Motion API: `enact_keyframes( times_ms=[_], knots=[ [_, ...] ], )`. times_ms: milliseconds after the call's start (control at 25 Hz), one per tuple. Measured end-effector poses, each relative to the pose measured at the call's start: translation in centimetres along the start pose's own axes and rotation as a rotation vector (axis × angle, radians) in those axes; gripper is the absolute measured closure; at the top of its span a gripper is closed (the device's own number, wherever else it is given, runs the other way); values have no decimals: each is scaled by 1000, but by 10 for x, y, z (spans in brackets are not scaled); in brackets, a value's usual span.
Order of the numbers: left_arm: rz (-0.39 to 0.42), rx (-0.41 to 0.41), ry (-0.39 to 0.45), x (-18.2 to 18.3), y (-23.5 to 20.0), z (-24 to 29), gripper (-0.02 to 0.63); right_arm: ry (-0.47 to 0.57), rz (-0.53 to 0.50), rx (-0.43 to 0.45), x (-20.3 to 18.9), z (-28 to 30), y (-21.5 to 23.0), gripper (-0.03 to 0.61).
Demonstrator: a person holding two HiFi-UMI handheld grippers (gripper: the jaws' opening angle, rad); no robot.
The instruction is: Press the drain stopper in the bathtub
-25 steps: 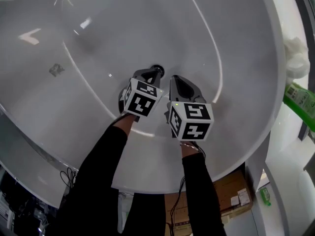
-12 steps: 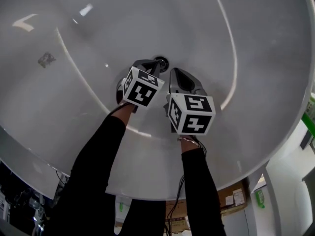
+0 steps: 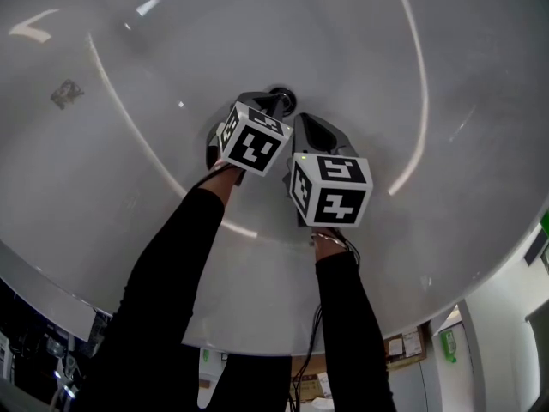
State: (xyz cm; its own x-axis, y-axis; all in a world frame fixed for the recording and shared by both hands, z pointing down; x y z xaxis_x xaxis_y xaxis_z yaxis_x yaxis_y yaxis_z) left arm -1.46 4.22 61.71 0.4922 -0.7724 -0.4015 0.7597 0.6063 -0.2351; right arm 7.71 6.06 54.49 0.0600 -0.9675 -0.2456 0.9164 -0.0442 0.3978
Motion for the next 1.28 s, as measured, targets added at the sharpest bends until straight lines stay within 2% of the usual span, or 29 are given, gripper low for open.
enact_keyframes(
  times_ms=[520, 680, 1080, 1280],
  knots=[
    [-61, -21, -35, -19, 0, 19, 606, -36, 9, -12, -12, 15, 4, 577],
    [-59, -19, -30, -17, 2, 19, 606, -37, 6, -20, -13, 13, 8, 577],
    [-60, 9, -94, -12, 3, 22, 606, -42, 18, -42, -19, 11, 14, 577],
    [-57, 31, -98, -13, 4, 23, 606, -42, 29, -48, -19, 11, 16, 577]
  ],
)
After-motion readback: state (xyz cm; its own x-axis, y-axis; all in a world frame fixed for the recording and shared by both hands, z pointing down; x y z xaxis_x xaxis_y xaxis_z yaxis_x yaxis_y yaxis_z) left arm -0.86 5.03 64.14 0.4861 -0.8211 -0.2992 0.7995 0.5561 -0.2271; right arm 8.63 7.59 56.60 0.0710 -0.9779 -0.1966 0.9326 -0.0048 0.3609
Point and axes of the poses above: the fingertips, and each gripper's own axes: z forward along the fingers, y to its right, x out of its top, the point moved 7 cm from there along -z, backward along the fingers, and after that the axes turned 12 degrees about z, right-handed, at the moved point
